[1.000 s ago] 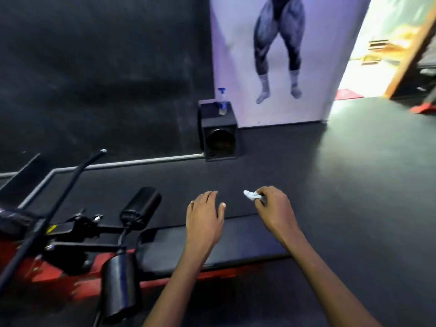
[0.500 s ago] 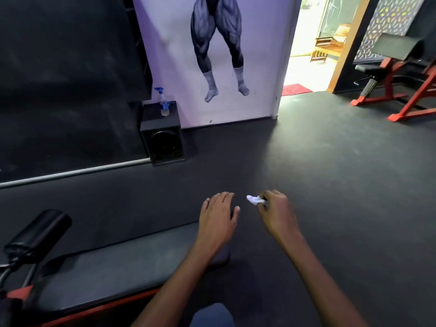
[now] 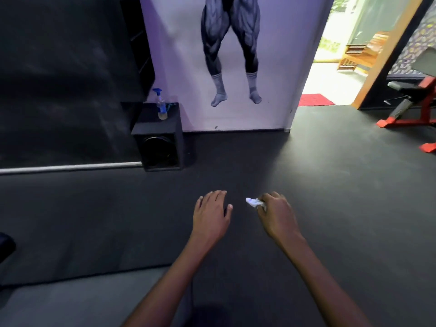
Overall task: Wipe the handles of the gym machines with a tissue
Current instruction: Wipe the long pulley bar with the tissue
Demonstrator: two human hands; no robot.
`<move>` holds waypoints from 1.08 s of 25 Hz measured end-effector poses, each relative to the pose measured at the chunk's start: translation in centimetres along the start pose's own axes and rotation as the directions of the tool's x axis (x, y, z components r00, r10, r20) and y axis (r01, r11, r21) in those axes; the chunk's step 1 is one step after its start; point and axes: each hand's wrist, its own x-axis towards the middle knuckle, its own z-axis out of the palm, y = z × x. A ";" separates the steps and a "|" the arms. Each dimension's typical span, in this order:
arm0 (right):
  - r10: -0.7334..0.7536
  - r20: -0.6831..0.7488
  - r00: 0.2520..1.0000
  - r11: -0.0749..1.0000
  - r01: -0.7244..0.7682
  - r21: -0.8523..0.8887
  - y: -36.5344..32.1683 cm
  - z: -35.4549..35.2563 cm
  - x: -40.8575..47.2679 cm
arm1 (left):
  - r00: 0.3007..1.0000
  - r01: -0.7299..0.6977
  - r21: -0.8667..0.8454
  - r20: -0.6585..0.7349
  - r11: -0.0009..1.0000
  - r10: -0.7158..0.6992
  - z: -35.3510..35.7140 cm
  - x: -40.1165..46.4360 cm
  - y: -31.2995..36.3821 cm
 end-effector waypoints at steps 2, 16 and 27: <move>-0.044 0.045 0.998 0.998 0.042 0.045 0.0 1.8 4.4 | 0.998 0.052 -0.014 -0.019 0.999 -0.052 0.2 3.1 -0.3; -0.740 0.347 0.576 0.666 0.558 0.494 -18.1 20.0 32.2 | 0.595 0.758 -0.049 -0.356 0.650 -0.720 -2.4 19.4 -17.1; -0.954 0.258 0.150 0.289 0.682 0.671 -43.5 33.3 34.8 | 0.112 0.936 -0.238 -0.501 0.261 -0.858 -8.9 17.1 -38.8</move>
